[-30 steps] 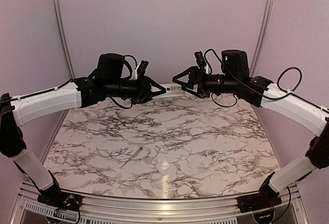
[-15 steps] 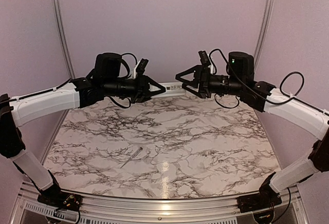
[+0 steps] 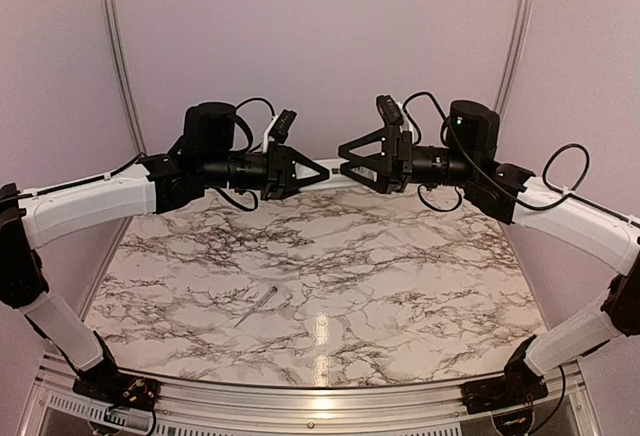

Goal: Unload the batteries from the remote control

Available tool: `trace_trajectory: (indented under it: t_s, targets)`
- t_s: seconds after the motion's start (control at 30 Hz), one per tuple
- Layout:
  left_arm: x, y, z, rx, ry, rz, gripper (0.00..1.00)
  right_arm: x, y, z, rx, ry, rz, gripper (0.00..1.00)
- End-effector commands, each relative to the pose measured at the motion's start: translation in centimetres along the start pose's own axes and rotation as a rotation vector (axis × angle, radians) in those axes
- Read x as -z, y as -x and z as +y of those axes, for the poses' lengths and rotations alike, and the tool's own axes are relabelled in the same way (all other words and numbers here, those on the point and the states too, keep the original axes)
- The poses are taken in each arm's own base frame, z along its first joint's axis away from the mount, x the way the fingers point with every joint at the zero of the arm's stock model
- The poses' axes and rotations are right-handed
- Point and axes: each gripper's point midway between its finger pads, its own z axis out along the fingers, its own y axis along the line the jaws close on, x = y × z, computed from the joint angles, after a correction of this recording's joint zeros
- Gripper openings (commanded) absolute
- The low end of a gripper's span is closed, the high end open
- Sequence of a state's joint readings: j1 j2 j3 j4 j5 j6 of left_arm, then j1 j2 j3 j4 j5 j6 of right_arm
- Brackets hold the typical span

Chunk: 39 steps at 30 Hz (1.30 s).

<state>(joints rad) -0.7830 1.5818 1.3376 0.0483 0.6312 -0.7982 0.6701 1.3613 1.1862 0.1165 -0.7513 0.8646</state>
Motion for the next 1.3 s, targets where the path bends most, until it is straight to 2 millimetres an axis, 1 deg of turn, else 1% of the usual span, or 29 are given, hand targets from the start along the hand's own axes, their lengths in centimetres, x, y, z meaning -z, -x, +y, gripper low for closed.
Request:
trace_trajectory:
  t_s: [0.0,0.03,0.1,0.23,0.3,0.4,0.53,0.63,0.77,1.0,1.17,1.27]
  targets:
    - [1.5,0.7,-5.2,-0.126,-0.12,-0.048,0.0,0.2,-0.7,0.2,-0.014,0.018,0.04,0.82]
    - [1.4,0.9,-4.3,-0.111,-0.075,-0.058,0.0,0.4,-0.5,0.8,0.002,0.025,0.037,0.82]
    - [1.3,1.0,-3.0,-0.087,-0.005,-0.068,0.0,0.8,-0.1,1.0,0.026,-0.015,0.021,0.82]
    - [1.3,1.1,-1.7,-0.034,0.053,-0.085,0.0,1.9,0.9,-1.4,0.048,-0.24,-0.013,0.8]
    - [1.3,0.7,-1.0,-0.005,0.077,-0.071,0.0,2.2,1.2,-2.5,0.052,-0.323,-0.027,0.79]
    - [1.2,0.5,-0.8,0.006,0.08,-0.064,0.0,2.0,1.1,-3.2,0.051,-0.367,-0.032,0.79]
    - [1.0,0.5,-0.6,0.014,0.084,-0.061,0.0,1.2,0.8,-3.3,0.046,-0.37,-0.031,0.78]
    - [0.9,0.7,-0.6,0.021,0.087,-0.066,0.0,1.0,0.7,-3.5,0.042,-0.375,-0.031,0.78]
    - [0.7,0.9,-1.0,0.016,0.071,-0.06,0.0,1.1,0.6,-3.9,0.048,-0.391,-0.027,0.78]
    - [0.5,0.7,-1.8,0.004,0.026,-0.039,0.0,0.4,0.7,-4.5,0.054,-0.389,-0.022,0.78]
    - [0.4,0.5,-1.8,0.009,0.017,-0.026,0.0,0.0,0.7,-4.6,0.058,-0.372,-0.013,0.78]
    - [0.4,0.9,-2.5,-0.009,-0.013,-0.04,0.0,-0.2,0.4,-5.0,0.054,-0.379,0.001,0.78]
